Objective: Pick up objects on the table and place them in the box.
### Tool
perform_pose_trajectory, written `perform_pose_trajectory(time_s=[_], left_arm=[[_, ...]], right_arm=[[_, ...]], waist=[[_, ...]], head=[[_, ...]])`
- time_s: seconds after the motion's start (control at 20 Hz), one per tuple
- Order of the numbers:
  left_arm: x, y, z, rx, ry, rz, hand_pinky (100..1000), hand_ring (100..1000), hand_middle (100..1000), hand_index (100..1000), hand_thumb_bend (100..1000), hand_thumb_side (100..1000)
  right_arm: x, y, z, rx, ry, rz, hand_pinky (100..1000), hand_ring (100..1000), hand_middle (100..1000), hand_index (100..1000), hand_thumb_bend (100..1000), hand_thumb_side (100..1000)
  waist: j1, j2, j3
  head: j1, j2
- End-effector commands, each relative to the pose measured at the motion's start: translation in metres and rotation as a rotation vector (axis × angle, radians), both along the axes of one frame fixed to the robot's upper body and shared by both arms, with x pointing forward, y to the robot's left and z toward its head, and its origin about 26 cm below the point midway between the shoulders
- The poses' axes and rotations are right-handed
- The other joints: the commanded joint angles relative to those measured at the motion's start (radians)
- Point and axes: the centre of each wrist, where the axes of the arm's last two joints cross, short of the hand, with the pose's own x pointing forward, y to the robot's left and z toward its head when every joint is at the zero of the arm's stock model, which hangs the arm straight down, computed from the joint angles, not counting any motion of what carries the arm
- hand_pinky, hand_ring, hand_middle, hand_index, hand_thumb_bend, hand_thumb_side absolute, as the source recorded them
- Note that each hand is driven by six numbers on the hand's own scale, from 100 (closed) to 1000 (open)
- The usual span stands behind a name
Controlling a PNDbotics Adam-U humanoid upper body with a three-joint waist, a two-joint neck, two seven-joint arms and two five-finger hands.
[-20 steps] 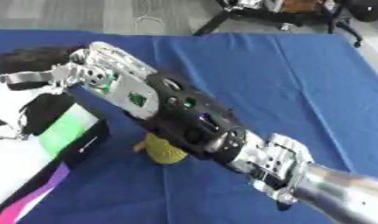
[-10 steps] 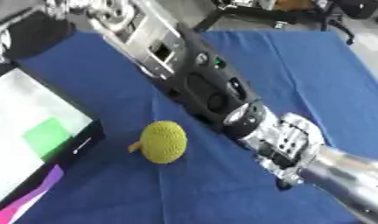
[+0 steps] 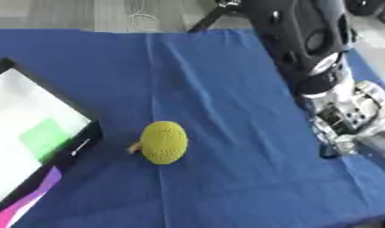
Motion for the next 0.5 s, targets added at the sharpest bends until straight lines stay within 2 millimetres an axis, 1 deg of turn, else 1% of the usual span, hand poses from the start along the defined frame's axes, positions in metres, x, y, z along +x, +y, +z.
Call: perform_pose_trajectory(time_s=[0.05, 0.1, 0.15, 0.2, 0.3, 0.4, 0.5], left_arm=[[-0.008, 0.018, 0.022, 0.057, -0.041, 0.042, 754, 775, 590, 800, 624, 571], [-0.010, 0.022, 0.023, 0.065, -0.041, 0.053, 754, 775, 590, 800, 623, 571], [-0.013, 0.025, 0.025, 0.073, -0.043, 0.061, 754, 775, 591, 801, 628, 597], [-0.015, 0.029, 0.027, 0.083, -0.045, 0.070, 754, 775, 591, 801, 622, 570], [-0.019, 0.035, 0.031, 0.095, -0.049, 0.084, 754, 775, 591, 801, 621, 570], [-0.022, 0.039, 0.034, 0.105, -0.051, 0.093, 755, 776, 592, 801, 620, 570], [-0.025, 0.042, 0.037, 0.119, -0.051, 0.099, 755, 776, 592, 801, 620, 570]], right_arm=[[-0.014, -0.037, 0.015, 0.071, -0.042, -0.085, 940, 882, 867, 916, 100, 270], [-0.016, -0.048, 0.014, 0.084, -0.038, -0.117, 940, 880, 865, 916, 100, 267], [-0.018, -0.058, 0.012, 0.090, -0.036, -0.147, 940, 881, 864, 916, 100, 280], [-0.022, -0.067, 0.010, 0.090, -0.035, -0.179, 938, 880, 862, 916, 100, 267], [-0.027, -0.083, 0.003, 0.095, -0.021, -0.239, 936, 882, 865, 917, 100, 290], [-0.032, -0.094, -0.006, 0.087, 0.010, -0.281, 935, 891, 888, 924, 100, 317], [-0.038, -0.100, -0.017, 0.043, 0.049, -0.314, 935, 896, 891, 923, 100, 285]], waist=[[0.006, -0.042, -0.006], [0.007, -0.043, -0.011], [0.008, -0.044, -0.014], [0.009, -0.044, -0.018], [0.011, -0.043, -0.023], [0.012, -0.042, -0.027], [0.013, -0.040, -0.031]], head=[[0.014, 0.000], [0.018, -0.001], [0.022, -0.001], [0.025, -0.002], [0.034, -0.003], [0.046, -0.002], [0.057, -0.003]])
